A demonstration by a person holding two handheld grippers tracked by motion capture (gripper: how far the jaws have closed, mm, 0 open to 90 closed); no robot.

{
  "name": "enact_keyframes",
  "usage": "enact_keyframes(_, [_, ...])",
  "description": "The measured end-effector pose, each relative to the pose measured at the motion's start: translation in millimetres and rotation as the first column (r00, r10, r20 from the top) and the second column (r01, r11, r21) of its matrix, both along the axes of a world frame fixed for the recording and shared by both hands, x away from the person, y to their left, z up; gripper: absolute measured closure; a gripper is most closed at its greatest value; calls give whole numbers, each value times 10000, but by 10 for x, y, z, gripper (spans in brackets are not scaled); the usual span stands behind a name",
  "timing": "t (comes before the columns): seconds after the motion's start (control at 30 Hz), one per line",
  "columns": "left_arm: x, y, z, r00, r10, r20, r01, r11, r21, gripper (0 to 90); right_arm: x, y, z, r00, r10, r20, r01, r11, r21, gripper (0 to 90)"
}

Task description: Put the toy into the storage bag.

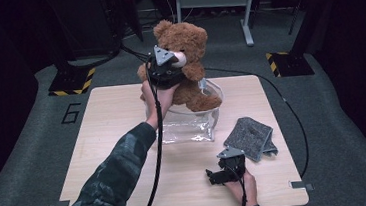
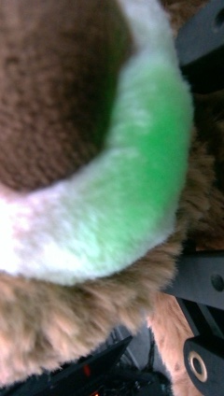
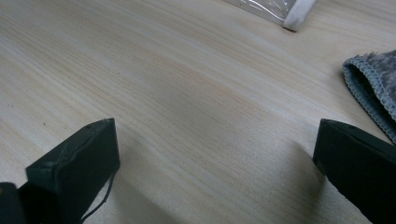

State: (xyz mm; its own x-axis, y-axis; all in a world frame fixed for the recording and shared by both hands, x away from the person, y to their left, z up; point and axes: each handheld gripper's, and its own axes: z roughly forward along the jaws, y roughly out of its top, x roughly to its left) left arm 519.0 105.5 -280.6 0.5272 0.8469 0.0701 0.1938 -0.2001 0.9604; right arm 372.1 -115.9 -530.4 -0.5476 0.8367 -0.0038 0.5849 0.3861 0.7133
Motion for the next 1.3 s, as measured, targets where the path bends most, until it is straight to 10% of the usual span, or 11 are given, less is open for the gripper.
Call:
enact_keyframes(0.27, [-47,52,-73,9978,-362,-556,354,9993,-142,500,0,0,0,10000,-14,5,14,10000,-19,0])
enact_keyframes(0.77, [-276,51,134,9950,-994,-119,992,9949,-162,505,-3,8,1,9999,-99,-34,100,9999,63,0])
enact_keyframes(1.3, [-204,140,-237,9884,-1066,-1078,1063,9943,-81,512,6,-4,-1,10000,10,42,-10,10000,-78,0])
